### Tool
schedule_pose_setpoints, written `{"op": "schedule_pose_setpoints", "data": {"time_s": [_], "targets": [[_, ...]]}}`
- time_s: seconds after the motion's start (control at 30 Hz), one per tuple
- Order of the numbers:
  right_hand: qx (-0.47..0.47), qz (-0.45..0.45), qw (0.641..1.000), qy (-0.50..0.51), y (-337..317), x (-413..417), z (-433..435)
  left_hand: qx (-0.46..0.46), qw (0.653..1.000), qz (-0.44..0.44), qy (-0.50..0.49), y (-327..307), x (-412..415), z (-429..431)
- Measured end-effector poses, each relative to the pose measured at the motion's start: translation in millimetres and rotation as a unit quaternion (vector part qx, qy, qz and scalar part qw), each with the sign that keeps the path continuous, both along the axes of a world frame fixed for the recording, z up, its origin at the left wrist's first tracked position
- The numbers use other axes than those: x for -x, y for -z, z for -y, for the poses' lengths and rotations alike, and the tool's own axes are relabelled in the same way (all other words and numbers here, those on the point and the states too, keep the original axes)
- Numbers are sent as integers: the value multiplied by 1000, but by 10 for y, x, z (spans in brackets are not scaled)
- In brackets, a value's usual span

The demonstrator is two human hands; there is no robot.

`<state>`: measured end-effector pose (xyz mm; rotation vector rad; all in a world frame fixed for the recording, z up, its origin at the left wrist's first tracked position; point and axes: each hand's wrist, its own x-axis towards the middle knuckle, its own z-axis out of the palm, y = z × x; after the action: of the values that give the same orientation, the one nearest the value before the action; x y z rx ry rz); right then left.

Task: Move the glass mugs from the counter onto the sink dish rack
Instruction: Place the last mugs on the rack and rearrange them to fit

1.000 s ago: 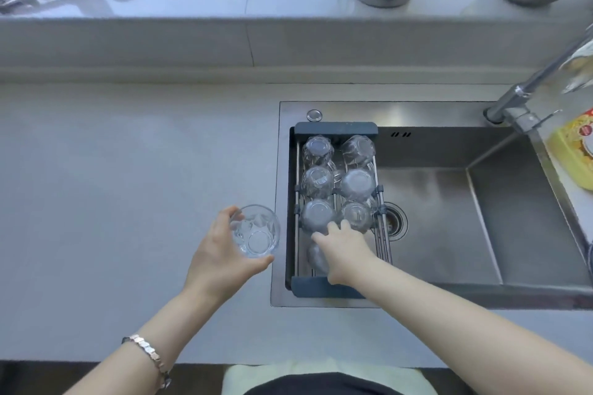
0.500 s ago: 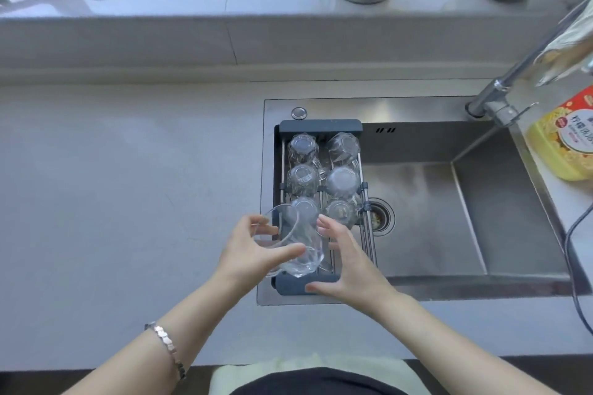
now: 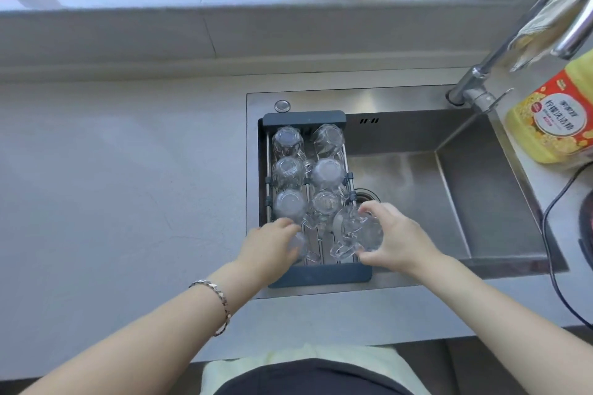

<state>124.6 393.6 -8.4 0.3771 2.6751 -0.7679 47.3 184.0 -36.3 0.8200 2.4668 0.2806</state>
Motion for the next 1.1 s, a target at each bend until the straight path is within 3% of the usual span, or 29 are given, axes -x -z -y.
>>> {"op": "schedule_pose_setpoints", "data": {"time_s": [0.13,0.37,0.53,0.6,0.77,1.1], "targets": [[-82,91,989,-87,94,150,167,64,987,-54,139,266,-44,148],[-128,97,982,-96,268,362,396,78,982,-70,155,365,-54,161],[-29,116,990,-78,289,309,292,46,980,-80,174,365,-25,197],[-20,122,990,-71,310,280,281,81,974,-76,195,337,-3,209],[-53,150,986,-60,353,333,243,42,981,-59,180,357,4,225],[-137,147,977,-70,442,346,339,99,974,-45,201,294,1,185]]}}
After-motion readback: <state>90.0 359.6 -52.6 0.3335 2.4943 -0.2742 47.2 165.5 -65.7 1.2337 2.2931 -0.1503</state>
